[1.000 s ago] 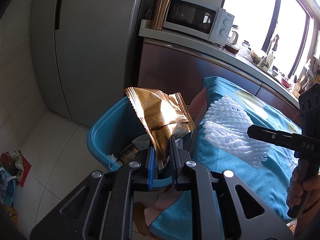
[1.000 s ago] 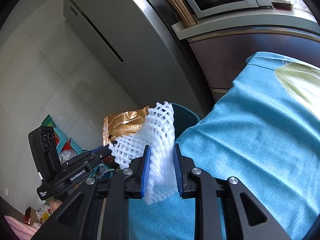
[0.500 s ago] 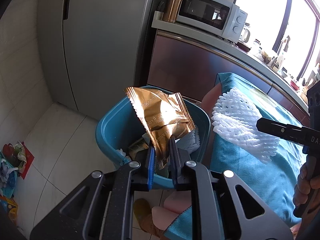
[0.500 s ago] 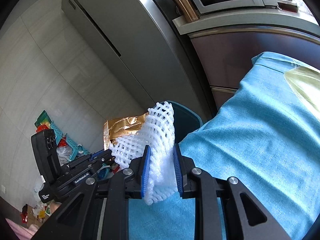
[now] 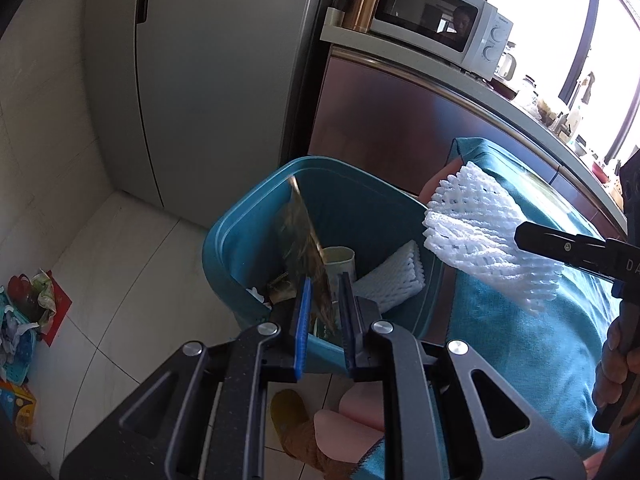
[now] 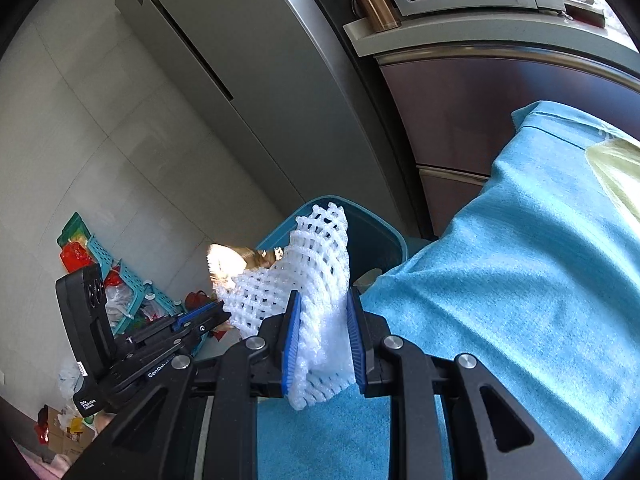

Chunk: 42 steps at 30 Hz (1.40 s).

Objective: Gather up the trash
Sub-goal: 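Open both tools to drop the wrapper and foam net into the bin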

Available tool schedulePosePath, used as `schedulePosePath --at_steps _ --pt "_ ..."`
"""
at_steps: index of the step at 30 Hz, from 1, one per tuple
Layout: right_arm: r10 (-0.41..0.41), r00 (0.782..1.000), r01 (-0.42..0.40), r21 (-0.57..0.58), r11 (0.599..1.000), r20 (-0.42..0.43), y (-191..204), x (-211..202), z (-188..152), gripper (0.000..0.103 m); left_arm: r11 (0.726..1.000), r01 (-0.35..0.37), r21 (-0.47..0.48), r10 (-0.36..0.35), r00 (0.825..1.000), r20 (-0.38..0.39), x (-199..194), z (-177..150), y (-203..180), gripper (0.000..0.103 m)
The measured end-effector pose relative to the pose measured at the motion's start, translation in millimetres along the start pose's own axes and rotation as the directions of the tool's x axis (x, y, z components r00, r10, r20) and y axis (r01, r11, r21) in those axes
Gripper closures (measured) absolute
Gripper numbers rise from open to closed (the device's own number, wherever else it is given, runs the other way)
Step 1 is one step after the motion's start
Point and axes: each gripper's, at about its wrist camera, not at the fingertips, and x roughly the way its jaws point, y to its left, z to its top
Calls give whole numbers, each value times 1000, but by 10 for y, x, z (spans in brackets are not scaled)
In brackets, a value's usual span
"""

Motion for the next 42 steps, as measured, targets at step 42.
schedulePosePath --at_steps 42 --pt "-53 997 55 20 998 -58 165 558 145 55 999 40 -12 -39 999 23 -29 -108 63 74"
